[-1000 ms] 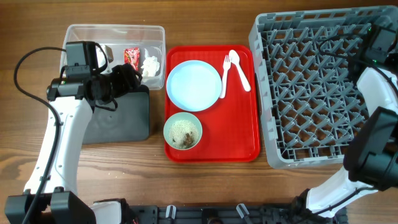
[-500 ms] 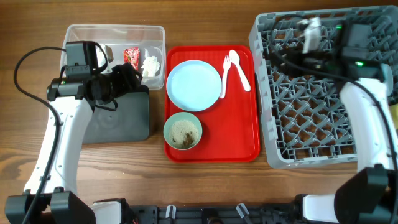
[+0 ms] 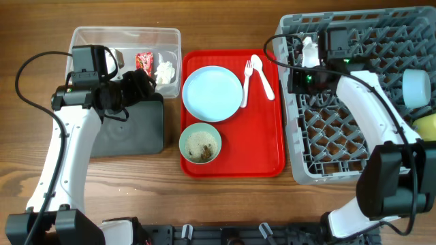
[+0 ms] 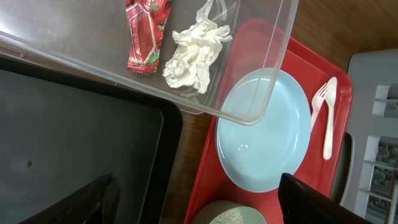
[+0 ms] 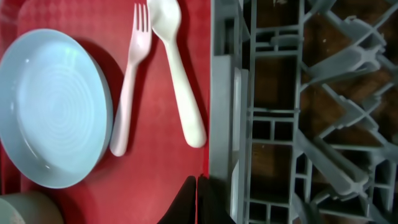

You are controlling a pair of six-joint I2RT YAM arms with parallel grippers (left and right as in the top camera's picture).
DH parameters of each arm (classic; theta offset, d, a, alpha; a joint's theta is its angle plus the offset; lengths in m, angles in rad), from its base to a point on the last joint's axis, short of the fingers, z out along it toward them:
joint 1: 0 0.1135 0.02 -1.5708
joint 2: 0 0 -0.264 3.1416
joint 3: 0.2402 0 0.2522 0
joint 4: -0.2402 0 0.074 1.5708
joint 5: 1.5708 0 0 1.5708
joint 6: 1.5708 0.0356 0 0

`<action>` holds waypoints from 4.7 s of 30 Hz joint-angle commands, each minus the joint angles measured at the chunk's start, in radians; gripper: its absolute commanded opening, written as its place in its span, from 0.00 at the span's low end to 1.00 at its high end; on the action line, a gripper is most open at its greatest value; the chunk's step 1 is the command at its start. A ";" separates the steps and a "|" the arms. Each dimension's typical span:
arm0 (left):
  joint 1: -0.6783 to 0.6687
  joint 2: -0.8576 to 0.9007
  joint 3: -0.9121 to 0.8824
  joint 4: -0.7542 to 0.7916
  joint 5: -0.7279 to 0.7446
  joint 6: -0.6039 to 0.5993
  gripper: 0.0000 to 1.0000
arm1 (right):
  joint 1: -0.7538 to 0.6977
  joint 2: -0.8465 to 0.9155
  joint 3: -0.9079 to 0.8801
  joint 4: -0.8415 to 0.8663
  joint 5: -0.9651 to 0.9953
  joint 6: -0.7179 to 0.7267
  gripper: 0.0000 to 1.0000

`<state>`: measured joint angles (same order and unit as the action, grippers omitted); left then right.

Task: Sort waste into correct bins and load items into the dishwasher rack
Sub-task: 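Grasp the white spoon on the red tray with the right gripper, then insert the white spoon upright into the rack with right gripper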

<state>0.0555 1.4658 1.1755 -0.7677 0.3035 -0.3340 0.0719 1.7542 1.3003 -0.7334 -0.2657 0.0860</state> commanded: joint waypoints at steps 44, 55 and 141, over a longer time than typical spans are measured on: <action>0.005 -0.014 0.001 0.000 -0.006 0.013 0.87 | 0.198 0.332 0.488 -0.265 0.198 -0.056 0.72; 0.005 -0.014 0.001 0.000 -0.006 0.013 0.87 | 0.199 0.452 0.478 -0.217 0.225 -0.031 0.66; 0.005 -0.014 0.001 -0.011 -0.006 0.013 0.88 | -0.039 0.035 0.105 -0.553 0.327 0.025 0.04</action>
<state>0.0555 1.4658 1.1755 -0.7795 0.3035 -0.3340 0.0338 1.7966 1.4296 -1.3033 0.0166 0.0669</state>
